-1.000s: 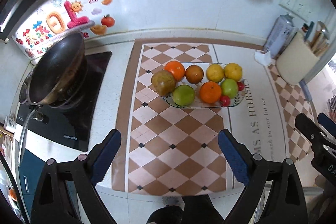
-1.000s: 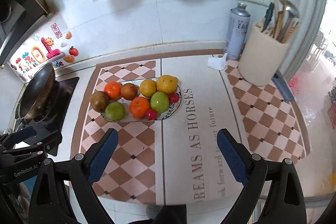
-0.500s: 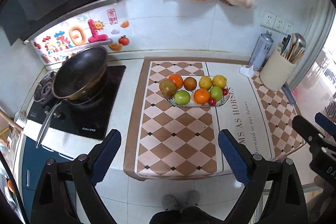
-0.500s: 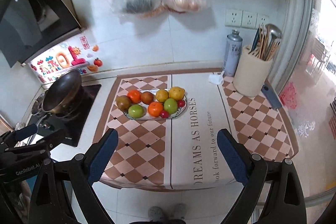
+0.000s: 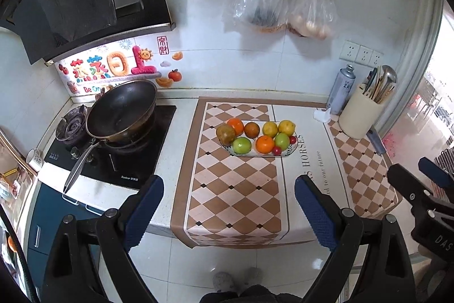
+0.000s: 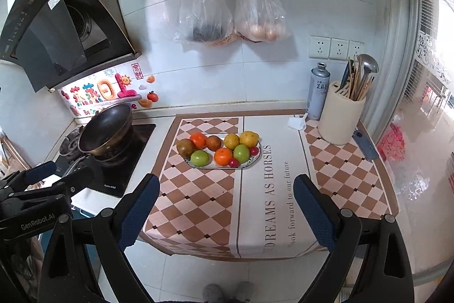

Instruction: Organize fruits

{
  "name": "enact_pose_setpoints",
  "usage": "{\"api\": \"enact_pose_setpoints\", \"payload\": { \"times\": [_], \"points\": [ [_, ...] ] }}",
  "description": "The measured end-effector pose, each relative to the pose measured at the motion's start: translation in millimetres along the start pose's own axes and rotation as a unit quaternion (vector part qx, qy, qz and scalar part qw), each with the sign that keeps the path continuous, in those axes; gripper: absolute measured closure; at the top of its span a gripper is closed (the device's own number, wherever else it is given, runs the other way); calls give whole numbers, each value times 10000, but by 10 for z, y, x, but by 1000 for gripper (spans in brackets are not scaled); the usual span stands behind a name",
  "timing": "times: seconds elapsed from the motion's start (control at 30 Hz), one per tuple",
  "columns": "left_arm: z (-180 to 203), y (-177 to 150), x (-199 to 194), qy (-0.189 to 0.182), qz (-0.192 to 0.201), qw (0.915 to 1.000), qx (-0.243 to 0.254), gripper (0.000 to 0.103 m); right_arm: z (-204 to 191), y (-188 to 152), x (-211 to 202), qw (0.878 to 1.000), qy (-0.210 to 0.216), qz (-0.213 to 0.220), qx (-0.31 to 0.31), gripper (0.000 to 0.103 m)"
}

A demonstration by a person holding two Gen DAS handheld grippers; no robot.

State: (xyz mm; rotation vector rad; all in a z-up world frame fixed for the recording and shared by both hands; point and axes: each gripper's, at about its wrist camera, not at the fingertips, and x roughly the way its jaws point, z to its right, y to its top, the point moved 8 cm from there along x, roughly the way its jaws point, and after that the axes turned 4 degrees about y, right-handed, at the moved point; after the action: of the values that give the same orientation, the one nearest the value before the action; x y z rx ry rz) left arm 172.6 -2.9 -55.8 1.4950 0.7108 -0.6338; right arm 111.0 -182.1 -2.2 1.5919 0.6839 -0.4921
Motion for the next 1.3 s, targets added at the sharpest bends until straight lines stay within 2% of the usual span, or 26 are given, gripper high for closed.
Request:
{"api": "enact_pose_setpoints", "payload": {
  "times": [0.33,0.63,0.97,1.3],
  "points": [
    [55,-5,105,-42,-109,9999,-42,8,-2,-10,121,9999,-19,-126,43,5],
    [101,95,422,47,-175,9998,-17,8,161,191,648,9994,-118,-269,166,5],
    [107,272,973,225,-362,9991,-23,8,296,396,1310,9983,-350,-443,137,5],
    [100,344,1380,335,-599,9976,-32,8,308,378,1740,9969,-429,-649,126,5]
  ]
}}
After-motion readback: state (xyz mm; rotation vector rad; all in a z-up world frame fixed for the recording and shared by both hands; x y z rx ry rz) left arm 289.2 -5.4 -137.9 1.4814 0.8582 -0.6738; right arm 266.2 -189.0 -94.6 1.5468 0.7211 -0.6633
